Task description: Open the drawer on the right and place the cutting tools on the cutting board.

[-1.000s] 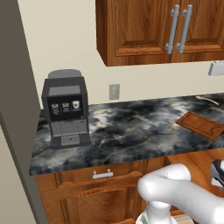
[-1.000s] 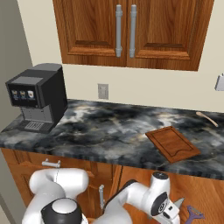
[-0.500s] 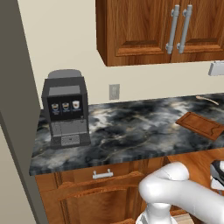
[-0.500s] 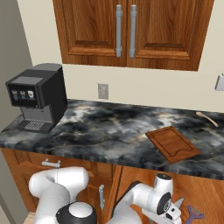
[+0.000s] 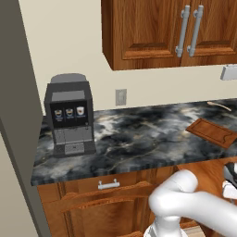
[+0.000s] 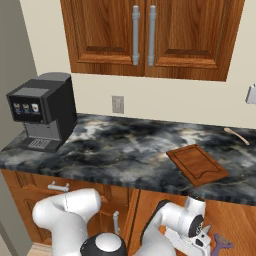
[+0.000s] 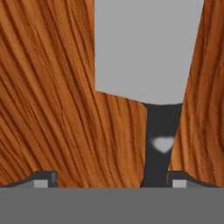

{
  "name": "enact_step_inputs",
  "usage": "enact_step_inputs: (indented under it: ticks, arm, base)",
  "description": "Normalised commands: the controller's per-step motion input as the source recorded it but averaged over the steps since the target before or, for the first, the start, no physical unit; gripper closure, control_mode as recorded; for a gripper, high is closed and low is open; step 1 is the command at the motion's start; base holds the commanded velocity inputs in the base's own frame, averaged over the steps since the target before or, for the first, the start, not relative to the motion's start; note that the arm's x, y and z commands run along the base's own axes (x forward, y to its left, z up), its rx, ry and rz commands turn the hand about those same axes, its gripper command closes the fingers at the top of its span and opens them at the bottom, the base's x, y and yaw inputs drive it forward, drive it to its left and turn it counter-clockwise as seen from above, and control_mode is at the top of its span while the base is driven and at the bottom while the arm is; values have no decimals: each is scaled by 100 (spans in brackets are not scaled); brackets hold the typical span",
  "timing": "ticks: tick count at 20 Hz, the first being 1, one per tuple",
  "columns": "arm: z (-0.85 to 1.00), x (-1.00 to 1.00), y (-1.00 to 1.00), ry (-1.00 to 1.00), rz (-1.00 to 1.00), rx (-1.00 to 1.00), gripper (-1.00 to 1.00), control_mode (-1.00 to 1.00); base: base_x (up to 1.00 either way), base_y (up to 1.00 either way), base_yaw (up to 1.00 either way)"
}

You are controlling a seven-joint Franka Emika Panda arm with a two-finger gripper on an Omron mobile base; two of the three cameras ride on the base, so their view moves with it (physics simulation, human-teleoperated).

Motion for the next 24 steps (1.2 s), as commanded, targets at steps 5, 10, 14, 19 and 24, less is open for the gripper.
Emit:
enact_step_inputs:
  ticks: [5, 10, 14, 19, 24]
  arm:
    - [-27, -24, 0, 6, 4, 14, 100, -100]
    - [-14, -4, 0, 0, 1, 11, 100, -100]
    - [16, 0, 6, 0, 0, 5, 100, -100]
    - [92, -22, 11, -11, 0, 0, 100, -100]
    - [100, -48, 14, -13, -2, 0, 100, -100]
  base:
    - [0, 0, 0]
    - [0, 0, 0]
    - [0, 0, 0]
    - [0, 0, 0]
    - [0, 0, 0]
